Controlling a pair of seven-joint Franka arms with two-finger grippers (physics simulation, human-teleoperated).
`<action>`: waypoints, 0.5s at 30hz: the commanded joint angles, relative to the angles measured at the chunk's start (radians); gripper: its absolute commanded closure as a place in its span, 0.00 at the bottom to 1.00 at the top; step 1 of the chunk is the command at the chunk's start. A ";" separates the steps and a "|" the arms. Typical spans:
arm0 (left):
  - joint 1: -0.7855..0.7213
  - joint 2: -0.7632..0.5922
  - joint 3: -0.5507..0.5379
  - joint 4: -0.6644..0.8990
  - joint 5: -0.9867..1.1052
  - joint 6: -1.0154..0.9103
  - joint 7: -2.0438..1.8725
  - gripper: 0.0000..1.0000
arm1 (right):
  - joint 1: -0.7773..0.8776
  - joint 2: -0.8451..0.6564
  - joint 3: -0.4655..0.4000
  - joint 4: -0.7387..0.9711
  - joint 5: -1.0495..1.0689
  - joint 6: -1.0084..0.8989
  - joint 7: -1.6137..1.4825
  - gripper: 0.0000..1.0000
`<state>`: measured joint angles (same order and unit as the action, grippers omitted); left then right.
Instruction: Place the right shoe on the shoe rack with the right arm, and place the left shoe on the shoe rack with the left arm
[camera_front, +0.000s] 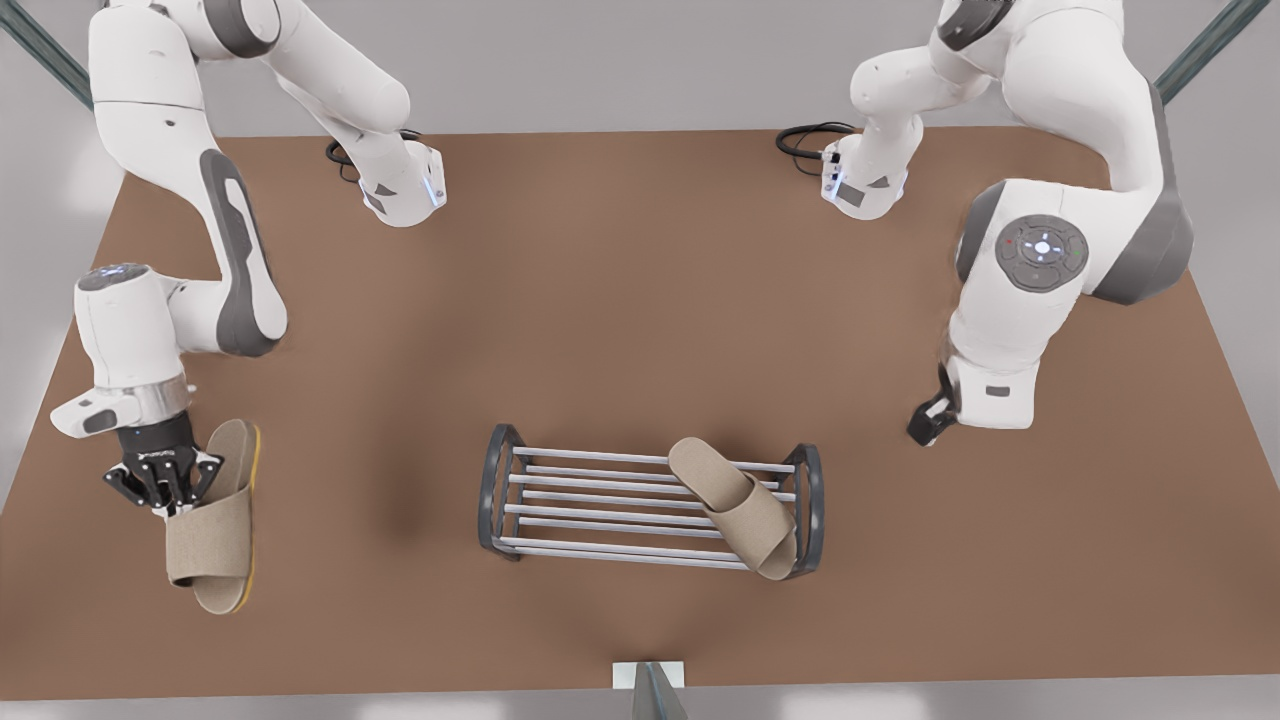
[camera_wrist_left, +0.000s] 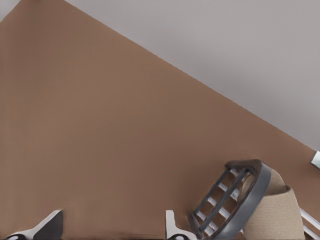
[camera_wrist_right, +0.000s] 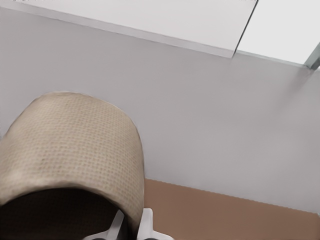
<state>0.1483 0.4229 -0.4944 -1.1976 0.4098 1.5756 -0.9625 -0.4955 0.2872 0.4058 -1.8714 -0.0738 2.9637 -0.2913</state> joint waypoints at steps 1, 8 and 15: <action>-0.168 -0.033 0.421 0.033 -0.397 -0.305 0.993 0.00 | 0.012 -0.016 0.031 0.113 0.005 -0.555 0.244 0.79; -0.196 -0.319 0.462 -0.312 -0.427 0.001 0.987 0.00 | 0.222 -0.013 0.142 0.304 -0.158 -0.839 0.710 0.79; -0.187 -0.323 0.462 -0.307 -0.427 0.000 0.984 0.00 | 0.908 0.326 -0.312 0.845 -0.385 -1.161 1.170 0.79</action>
<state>-0.0419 0.1004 -0.0315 -1.5036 -0.0121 1.5650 -0.4041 0.3348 0.5912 0.1684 -1.0749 -0.3946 2.0309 0.1491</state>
